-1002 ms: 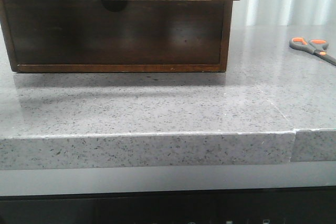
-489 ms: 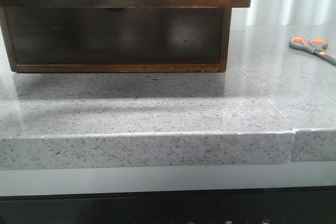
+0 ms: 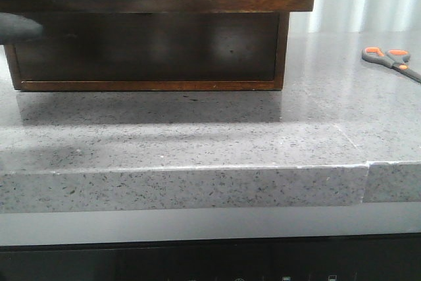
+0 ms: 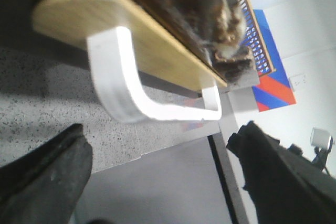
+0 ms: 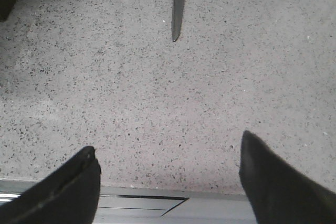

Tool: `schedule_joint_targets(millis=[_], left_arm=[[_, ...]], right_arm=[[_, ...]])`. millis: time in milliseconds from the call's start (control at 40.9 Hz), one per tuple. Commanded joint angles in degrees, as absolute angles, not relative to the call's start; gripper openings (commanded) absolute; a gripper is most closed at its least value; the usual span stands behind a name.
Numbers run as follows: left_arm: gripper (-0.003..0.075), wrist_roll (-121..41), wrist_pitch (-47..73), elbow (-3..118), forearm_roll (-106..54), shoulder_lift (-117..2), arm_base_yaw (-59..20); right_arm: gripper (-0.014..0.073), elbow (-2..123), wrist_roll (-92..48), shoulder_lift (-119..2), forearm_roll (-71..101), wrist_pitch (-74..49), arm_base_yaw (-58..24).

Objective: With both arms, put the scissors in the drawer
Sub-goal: 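Pull the drawer open toward the robot with the left gripper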

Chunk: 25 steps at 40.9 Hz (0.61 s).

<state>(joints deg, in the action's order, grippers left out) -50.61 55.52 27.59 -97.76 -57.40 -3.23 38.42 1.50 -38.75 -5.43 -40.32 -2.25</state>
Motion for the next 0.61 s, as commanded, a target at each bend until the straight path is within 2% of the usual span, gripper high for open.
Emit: schedule_joint_targets(millis=[0,318,489,587], left_arm=[[0.0568,-50.59,57.36,28.88,-98.07,-54.09,-3.66],[0.0567,-37.93,50.52,28.88,-79.79,-41.25,-3.66],[0.0566,-24.21,47.75,31.19,-60.01,-34.6,-3.66],[0.0566,-16.24,48.29,34.75,-43.64,-31.72,-3.66]], right_arm=[[0.0573,39.82,1.5,-38.92,-6.59,-37.05,-2.19],[0.0573,39.82,1.5,-38.92,-6.59,-37.05,-2.19],[0.0573,39.82,1.5,-38.92,-6.59,-37.05,-2.19],[0.0573,39.82,1.5,-38.92,-6.59,-37.05,-2.19]])
